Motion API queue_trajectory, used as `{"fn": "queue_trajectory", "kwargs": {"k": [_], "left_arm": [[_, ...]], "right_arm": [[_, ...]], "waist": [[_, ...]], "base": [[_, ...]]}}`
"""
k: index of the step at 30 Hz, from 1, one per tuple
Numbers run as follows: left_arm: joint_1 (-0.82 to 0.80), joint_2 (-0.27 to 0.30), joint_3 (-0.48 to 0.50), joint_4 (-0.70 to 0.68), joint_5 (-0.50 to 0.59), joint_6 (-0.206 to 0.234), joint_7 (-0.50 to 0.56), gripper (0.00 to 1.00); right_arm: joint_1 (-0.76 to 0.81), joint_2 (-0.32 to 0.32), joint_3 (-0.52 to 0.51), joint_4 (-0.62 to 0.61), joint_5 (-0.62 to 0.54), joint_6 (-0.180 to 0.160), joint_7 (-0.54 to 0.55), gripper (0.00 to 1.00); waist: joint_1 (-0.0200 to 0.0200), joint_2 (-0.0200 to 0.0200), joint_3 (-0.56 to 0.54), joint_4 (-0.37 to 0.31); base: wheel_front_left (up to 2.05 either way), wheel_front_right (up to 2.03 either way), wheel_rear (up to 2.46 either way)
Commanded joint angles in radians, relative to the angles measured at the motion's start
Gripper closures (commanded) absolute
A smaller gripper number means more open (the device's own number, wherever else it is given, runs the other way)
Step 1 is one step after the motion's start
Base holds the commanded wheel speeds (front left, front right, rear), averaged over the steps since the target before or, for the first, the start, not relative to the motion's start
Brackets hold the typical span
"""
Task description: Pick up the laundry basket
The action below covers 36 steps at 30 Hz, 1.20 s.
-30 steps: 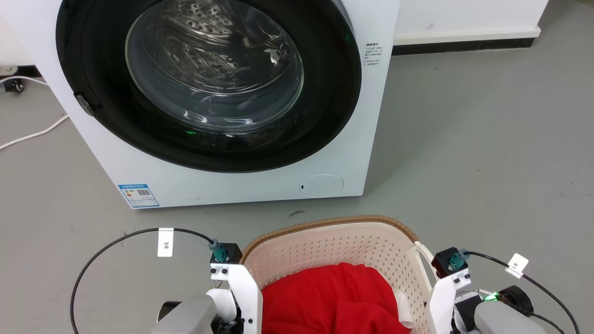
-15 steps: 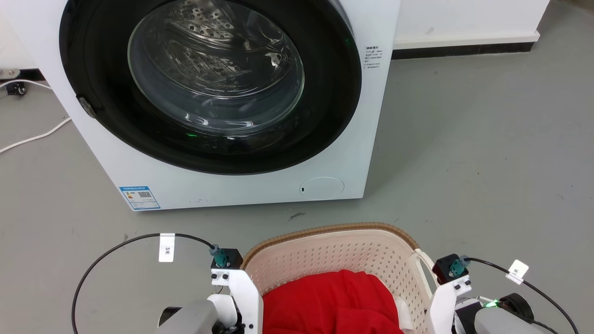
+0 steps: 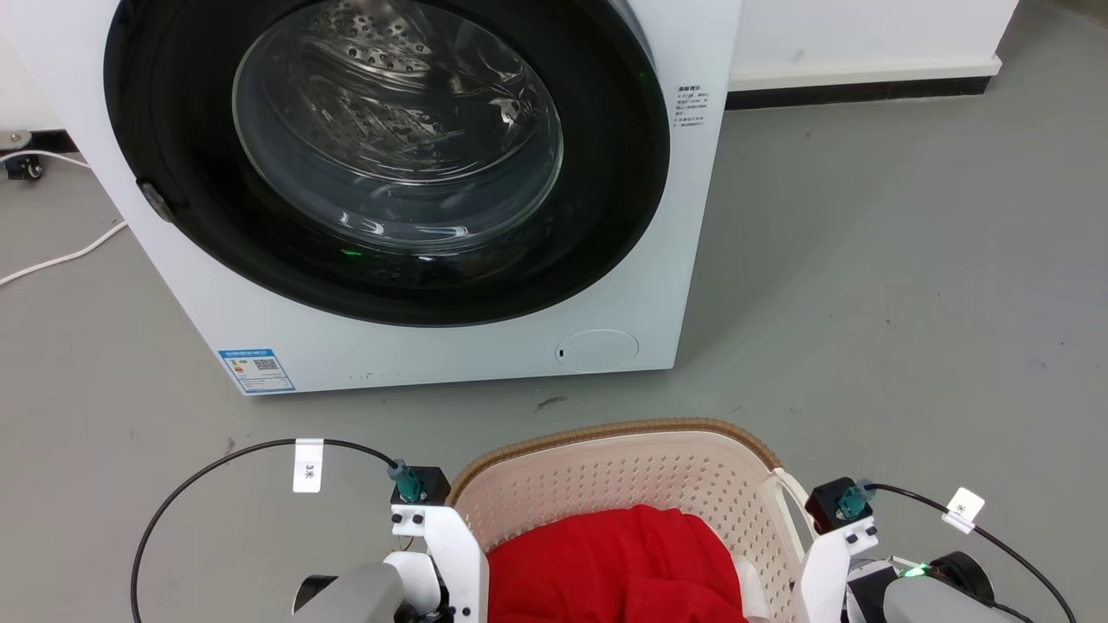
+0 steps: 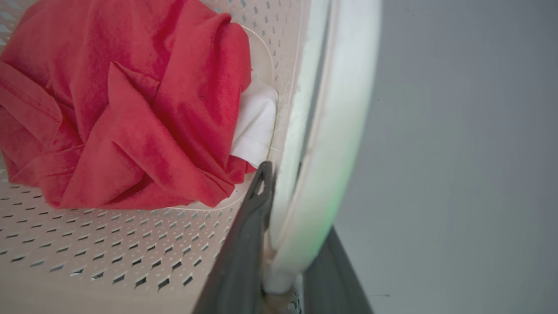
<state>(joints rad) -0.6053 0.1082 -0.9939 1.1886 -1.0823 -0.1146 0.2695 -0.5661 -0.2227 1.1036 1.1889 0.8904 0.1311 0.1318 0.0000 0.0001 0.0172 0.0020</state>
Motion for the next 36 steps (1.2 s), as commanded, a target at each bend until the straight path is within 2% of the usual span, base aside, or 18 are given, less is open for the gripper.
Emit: {"fn": "queue_trajectory", "kwargs": {"k": [1,36], "left_arm": [[-0.031,-0.001,-0.001,-0.010,-0.004,-0.027,-0.015,1.00],[-0.042,-0.003,-0.055,0.014,-0.055,-0.027,-0.039,1.00]], "right_arm": [[-0.004,-0.014,0.017,0.012,0.000,-0.001,0.003,1.00],[-0.020,-0.006,0.135,0.035,0.111,-0.001,-0.012,1.00]], "waist": [[0.0000,-0.0001,0.001,-0.001],[0.0000,-0.0001,-0.003,-0.014]], "base": [[0.00,0.00,0.00],[0.00,0.00,0.00]]}}
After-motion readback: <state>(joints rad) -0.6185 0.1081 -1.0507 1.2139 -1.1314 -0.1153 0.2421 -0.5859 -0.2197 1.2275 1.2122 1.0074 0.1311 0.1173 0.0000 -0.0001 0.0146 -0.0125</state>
